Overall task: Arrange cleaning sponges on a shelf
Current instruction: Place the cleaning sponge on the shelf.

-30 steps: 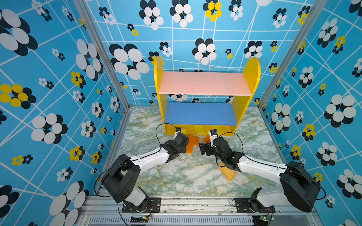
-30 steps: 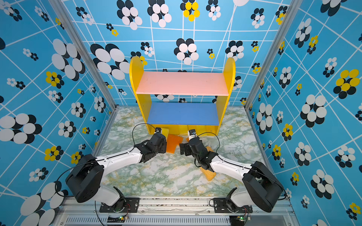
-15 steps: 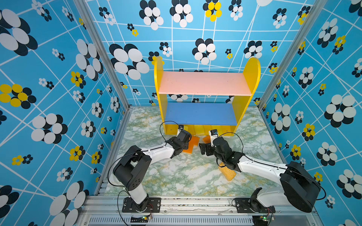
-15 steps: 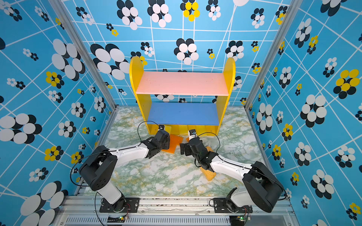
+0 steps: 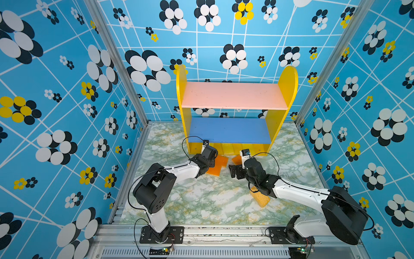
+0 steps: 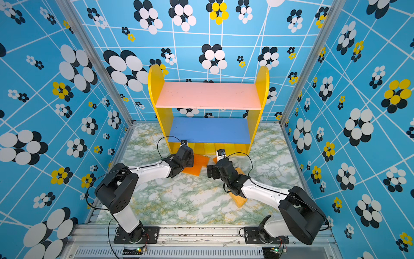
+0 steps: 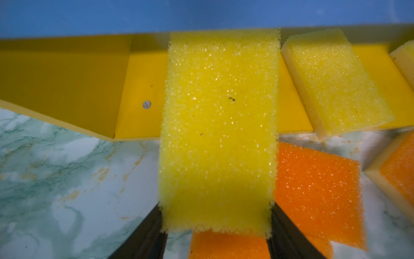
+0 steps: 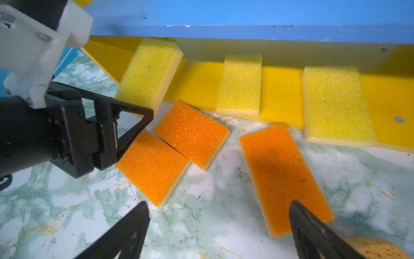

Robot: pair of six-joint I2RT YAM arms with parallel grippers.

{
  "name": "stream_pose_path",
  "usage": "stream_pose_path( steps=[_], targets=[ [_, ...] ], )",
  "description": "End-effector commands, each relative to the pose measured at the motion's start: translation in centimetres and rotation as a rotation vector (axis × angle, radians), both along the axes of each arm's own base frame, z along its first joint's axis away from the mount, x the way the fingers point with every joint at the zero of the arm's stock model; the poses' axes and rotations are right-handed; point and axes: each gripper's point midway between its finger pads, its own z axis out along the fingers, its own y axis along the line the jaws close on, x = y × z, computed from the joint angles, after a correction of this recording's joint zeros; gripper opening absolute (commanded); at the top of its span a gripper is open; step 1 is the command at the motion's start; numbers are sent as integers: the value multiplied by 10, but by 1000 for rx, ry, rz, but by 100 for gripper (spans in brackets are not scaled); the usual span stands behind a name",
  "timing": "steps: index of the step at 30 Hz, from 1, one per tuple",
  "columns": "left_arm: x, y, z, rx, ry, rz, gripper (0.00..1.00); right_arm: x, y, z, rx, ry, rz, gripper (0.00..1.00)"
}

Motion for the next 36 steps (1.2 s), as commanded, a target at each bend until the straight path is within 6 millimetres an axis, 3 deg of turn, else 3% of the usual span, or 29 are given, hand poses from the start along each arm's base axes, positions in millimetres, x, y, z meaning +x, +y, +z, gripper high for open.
stream_pose_path(
  steps=[1, 24, 36],
  targets=[
    [12, -2, 2, 2, -23, -6, 66, -1, -7, -3, -11, 14, -23, 99],
    [37, 9, -4, -2, -16, 3, 68, 2, -2, -6, -20, 34, -20, 99],
    [42, 14, -23, 28, -6, -1, 70, 5, 3, -7, -34, 50, -6, 99]
  ],
)
